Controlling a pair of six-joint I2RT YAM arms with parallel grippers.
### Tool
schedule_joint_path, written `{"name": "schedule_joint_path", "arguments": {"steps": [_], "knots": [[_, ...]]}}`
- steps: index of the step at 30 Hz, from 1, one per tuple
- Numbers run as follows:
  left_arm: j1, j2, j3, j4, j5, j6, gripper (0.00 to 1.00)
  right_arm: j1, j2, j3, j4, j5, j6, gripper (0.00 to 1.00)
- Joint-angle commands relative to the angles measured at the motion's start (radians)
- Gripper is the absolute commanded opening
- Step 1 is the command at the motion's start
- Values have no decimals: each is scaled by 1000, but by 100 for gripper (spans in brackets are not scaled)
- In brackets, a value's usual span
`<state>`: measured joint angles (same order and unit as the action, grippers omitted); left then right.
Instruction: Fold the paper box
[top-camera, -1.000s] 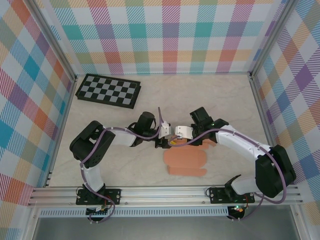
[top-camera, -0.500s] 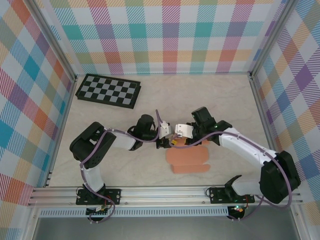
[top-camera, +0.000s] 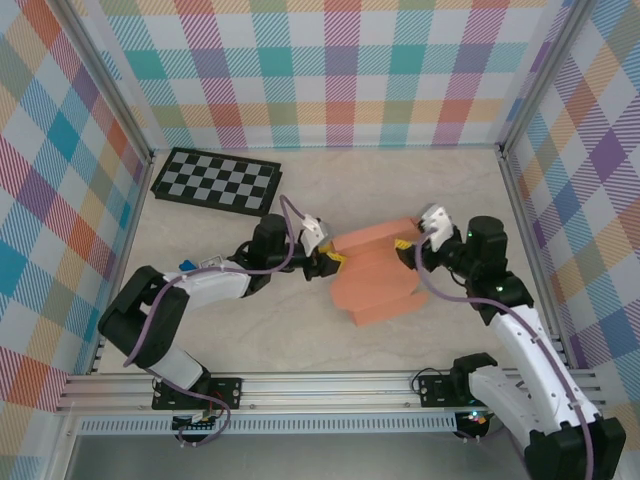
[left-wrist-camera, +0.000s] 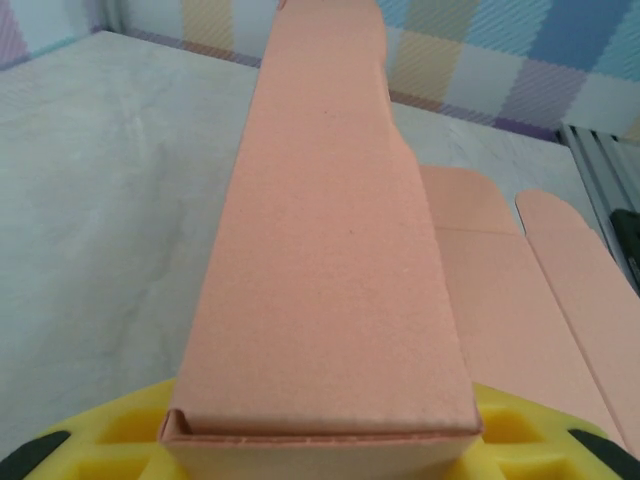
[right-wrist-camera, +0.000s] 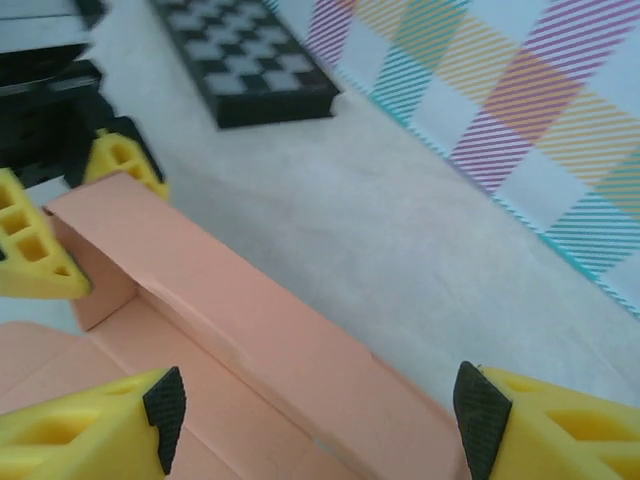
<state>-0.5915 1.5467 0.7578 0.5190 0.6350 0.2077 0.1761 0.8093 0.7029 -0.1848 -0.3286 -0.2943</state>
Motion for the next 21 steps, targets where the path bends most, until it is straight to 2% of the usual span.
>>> {"name": "schedule_joint_path", "arguments": {"steps": [1,3,5,7,9,12,14,16,21], "knots": [[60,-55,48,-53,-31,-149,28,-124,14,-7,57,-81,514,74],[84,-64,64,-74,-37,-206,28,-198,61,-11,23,-137,708,72],[97,-68,70,-84,-19,-217,28,-250,133,-5,28,-264,820,71],[105,-69,76,-96,-11,-226,28,-262,247,53,-24,-379,841,69],[109,-72,79,-99,12,-233,28,-262,374,132,-97,-492,801,63],[113,-73,78,-71,38,-267,28,-263,503,227,-195,-545,728,49],[113,-70,78,-54,49,-291,28,-262,555,258,-214,-575,719,45],[113,-71,79,-54,61,-298,28,-255,579,261,-183,-595,737,44],[113,-74,75,-52,56,-307,28,-208,581,250,-141,-551,742,47]]}}
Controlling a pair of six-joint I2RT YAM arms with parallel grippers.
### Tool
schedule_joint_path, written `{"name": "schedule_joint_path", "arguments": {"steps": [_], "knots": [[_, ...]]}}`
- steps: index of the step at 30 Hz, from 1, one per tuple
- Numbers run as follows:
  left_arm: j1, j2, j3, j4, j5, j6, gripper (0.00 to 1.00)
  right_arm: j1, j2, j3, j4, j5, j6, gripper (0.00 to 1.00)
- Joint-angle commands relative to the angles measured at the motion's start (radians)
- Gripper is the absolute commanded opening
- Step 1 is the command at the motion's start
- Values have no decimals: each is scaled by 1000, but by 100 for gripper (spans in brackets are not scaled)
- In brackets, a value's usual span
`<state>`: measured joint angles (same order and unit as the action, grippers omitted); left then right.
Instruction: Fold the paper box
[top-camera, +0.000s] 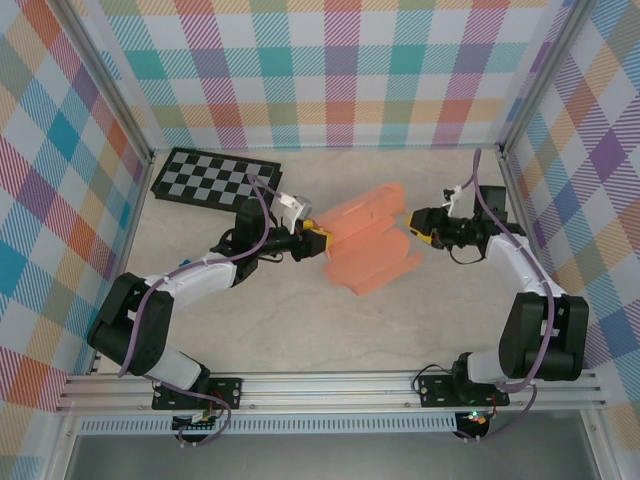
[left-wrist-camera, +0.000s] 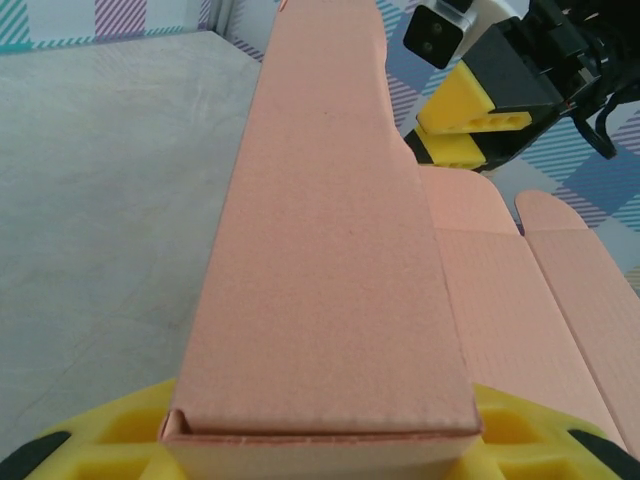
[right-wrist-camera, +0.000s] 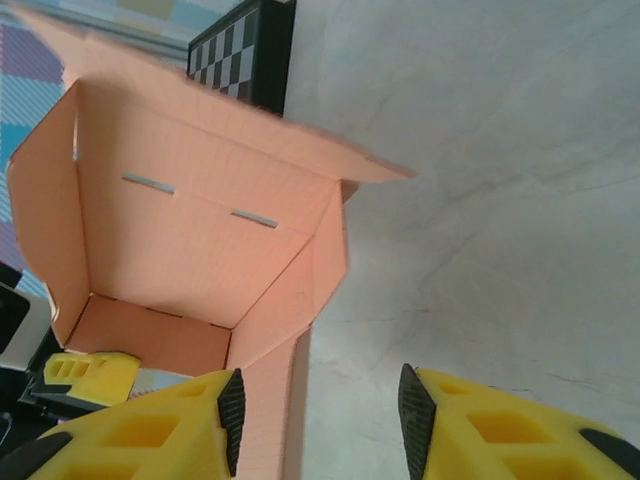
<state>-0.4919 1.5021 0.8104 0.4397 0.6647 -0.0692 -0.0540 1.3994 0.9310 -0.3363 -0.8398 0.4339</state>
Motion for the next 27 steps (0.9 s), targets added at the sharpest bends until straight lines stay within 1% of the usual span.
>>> {"name": "schedule_joint_path", "arguments": {"steps": [1,7,11,15,20,23,27], "knots": [[14,-29,22,31,27,-35,28,30,-7,15,22,-32,17,48],[14,-24,21,52,35,-50,28,70,6,-3,63,63,32,48],[10,-28,19,67,55,-42,28,75,49,21,65,54,25,46],[0,-44,19,39,77,25,28,77,81,71,4,62,-27,45],[-7,-51,26,-5,88,70,28,78,95,119,-76,67,-118,39],[-10,-47,26,-6,90,80,28,80,98,136,-102,57,-143,34],[-14,-42,31,-19,83,90,27,97,99,149,-108,25,-160,32]]}}
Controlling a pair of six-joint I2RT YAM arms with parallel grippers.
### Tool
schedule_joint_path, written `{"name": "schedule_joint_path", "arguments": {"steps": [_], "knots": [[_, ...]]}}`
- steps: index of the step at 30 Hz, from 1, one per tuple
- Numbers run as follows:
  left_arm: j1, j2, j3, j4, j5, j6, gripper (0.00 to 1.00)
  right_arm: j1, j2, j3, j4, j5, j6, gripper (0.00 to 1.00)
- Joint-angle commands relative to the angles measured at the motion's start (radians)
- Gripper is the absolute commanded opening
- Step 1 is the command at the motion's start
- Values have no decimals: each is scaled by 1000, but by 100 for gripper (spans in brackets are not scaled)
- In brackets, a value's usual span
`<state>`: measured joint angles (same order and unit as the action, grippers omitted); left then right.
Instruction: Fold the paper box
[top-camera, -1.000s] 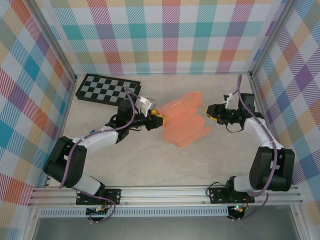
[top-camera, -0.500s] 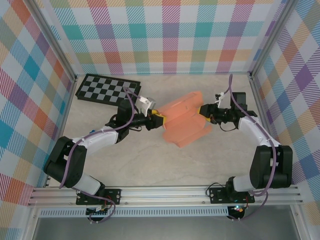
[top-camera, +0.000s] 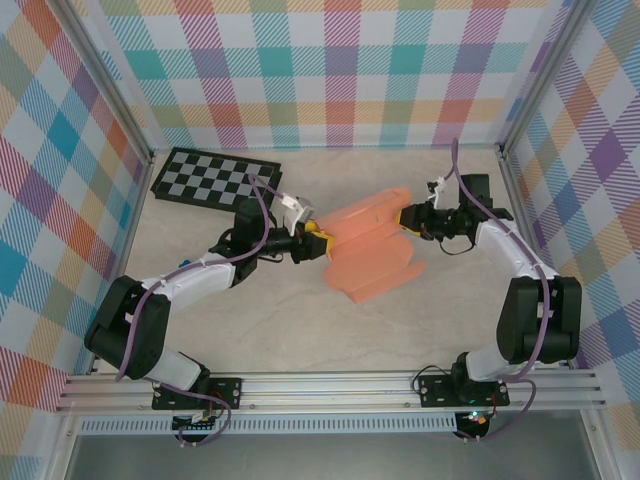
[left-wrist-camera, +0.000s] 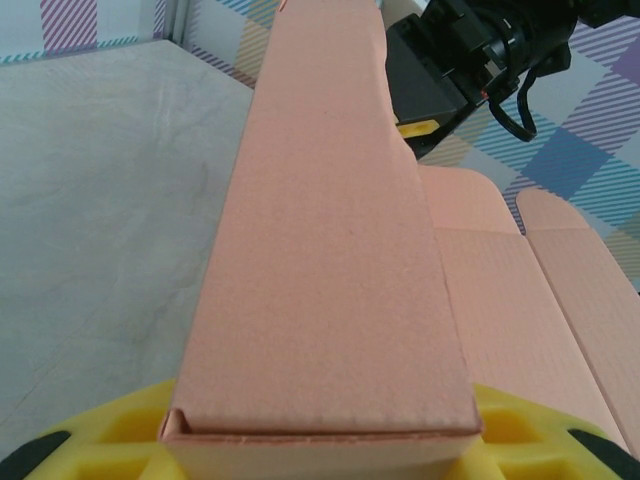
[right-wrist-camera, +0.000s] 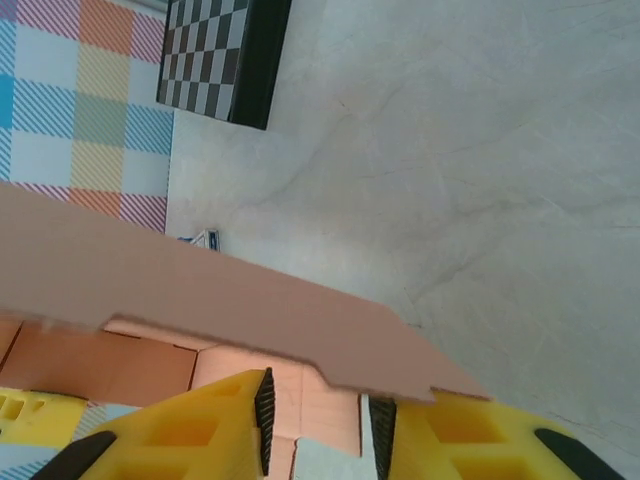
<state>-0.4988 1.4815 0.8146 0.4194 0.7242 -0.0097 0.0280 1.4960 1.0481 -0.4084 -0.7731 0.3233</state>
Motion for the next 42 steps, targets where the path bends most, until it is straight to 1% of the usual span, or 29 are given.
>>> {"name": "schedule_joint_path", "arguments": {"steps": [1,8,14,19,29,33,34,38,42], "knots": [[-8,-19,29,-2,21,31,27,23,3,35,-36,-45,-50,31],[-16,-8,34,7,4,26,27,59,14,43,-35,-61,-50,31],[-21,3,39,-1,2,37,27,81,11,50,-41,-77,-83,30],[-24,17,41,5,0,35,26,112,16,71,-82,-88,-149,29],[-33,31,49,22,-10,30,26,168,84,105,-169,-90,-262,27],[-34,37,52,25,-49,6,26,207,86,95,-193,-33,-323,27],[-33,39,52,26,-57,0,24,213,81,84,-187,-18,-327,27],[-34,52,58,23,-102,-26,23,220,15,-4,-85,76,-321,27],[-34,67,69,19,-118,-46,23,239,-71,-103,32,237,-326,26]]}}
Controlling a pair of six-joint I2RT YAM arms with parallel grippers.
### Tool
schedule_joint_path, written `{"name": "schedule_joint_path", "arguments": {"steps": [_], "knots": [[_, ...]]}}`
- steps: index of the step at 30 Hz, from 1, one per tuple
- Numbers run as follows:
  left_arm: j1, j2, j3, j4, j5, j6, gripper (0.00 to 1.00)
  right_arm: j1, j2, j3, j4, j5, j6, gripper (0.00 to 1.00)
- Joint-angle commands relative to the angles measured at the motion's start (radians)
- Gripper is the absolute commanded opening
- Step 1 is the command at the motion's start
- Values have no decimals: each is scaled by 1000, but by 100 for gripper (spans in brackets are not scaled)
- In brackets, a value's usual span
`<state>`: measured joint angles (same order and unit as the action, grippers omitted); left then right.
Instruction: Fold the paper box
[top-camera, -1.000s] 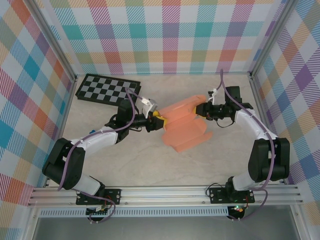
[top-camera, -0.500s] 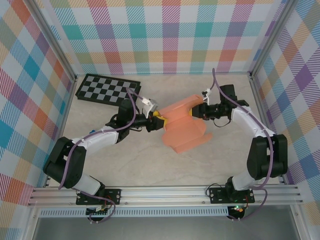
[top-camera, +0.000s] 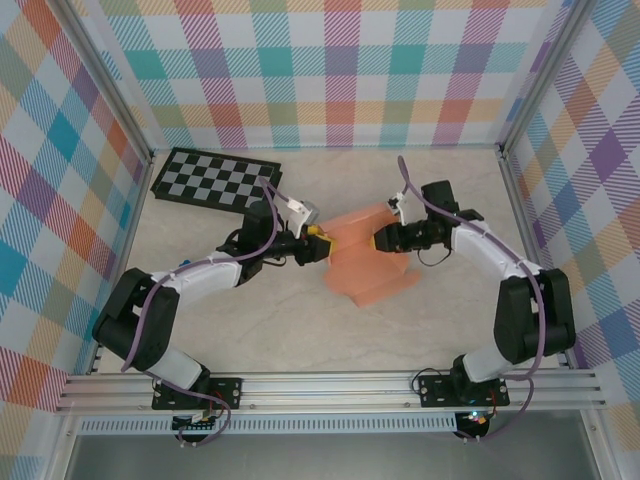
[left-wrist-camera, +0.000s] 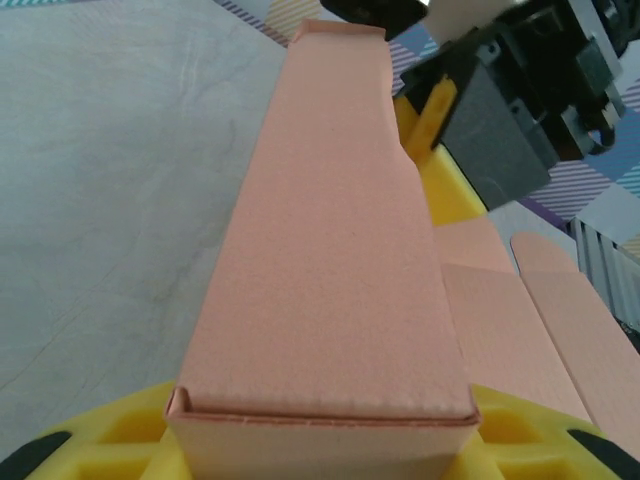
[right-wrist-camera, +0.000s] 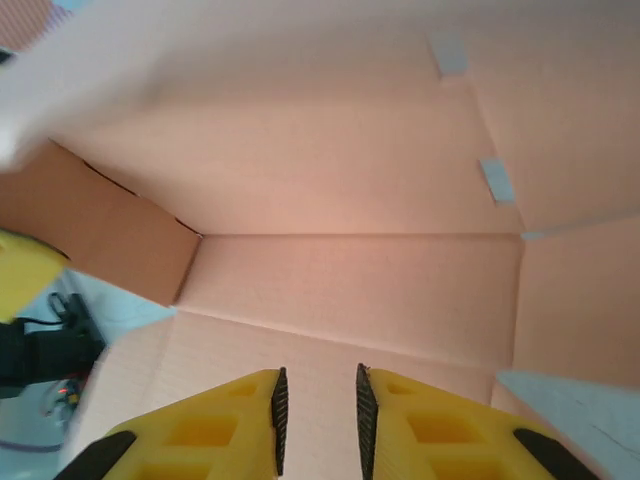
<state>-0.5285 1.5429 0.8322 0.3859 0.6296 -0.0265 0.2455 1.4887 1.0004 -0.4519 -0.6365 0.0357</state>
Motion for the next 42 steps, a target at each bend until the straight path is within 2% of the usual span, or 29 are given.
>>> {"name": "schedule_joint_path", "arguments": {"steps": [1,4,8,13,16,19,22,24,28,35,40,42], "knots": [[-4,7,50,56,-23,-34,23,28,-81,-77,97,117,-53,25],[-5,10,54,70,-9,-39,24,43,-105,-119,143,136,-84,25],[-7,7,59,60,2,-17,24,46,-129,-116,118,131,-84,28],[-7,-4,53,11,6,51,24,37,-322,-173,166,187,-105,29],[-7,-2,75,-32,24,79,23,-15,-431,-184,168,218,-166,29],[-7,-7,88,-35,37,82,24,-125,-474,-186,172,219,-159,27],[-7,-10,103,-35,60,77,23,-235,-449,-161,132,222,-85,28],[-7,-12,112,-37,86,68,23,-262,-427,-151,115,233,-62,31],[-7,-22,126,-53,121,45,23,-310,-392,-130,87,135,-93,27],[-7,-53,145,-131,165,74,24,-317,-375,-3,8,3,-161,25],[-7,-81,137,-165,171,118,24,-311,-272,195,-161,-36,-91,15],[-8,-87,134,-168,165,123,24,-294,-232,253,-233,5,-92,13]]}}
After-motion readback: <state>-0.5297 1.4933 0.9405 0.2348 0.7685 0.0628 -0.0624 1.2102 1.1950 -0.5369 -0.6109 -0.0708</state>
